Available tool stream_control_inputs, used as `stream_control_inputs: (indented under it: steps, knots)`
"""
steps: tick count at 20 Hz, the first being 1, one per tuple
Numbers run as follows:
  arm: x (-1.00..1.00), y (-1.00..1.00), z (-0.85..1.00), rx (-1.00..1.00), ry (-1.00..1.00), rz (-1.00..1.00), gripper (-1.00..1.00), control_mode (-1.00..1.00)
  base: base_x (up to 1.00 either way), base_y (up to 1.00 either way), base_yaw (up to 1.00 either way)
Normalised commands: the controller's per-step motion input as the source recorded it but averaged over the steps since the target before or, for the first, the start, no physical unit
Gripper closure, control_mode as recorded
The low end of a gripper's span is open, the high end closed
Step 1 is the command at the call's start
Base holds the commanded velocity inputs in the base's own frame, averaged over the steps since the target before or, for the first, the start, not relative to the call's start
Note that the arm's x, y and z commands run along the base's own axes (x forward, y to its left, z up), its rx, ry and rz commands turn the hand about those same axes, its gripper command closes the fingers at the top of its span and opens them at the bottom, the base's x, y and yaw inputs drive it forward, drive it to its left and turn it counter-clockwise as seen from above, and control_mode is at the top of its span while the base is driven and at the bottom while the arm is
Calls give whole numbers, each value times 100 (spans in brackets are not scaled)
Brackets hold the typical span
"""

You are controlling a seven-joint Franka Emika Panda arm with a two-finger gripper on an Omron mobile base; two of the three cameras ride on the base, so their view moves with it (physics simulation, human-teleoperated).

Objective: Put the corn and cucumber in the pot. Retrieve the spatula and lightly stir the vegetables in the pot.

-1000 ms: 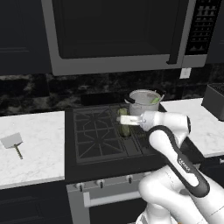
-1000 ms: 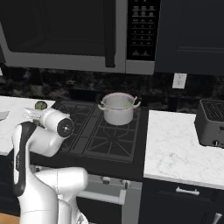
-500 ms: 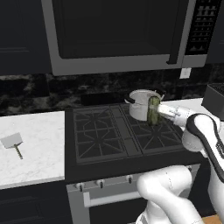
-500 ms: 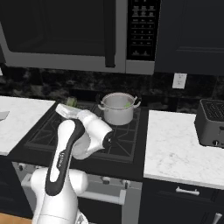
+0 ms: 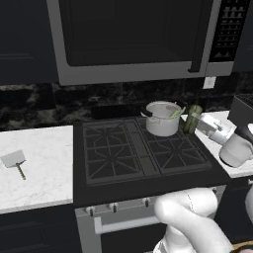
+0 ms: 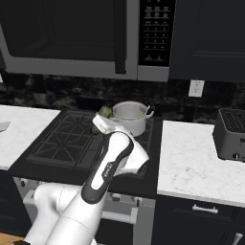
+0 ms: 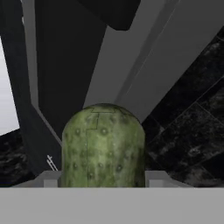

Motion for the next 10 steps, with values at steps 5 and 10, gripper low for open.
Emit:
stream_control_inputs:
  steps: [5, 10]
  knots:
    - [51, -21, 0, 3, -13, -8, 100, -100, 0, 0, 0]
    - [57, -2, 0, 0, -17, -15, 100, -100, 0, 0, 0]
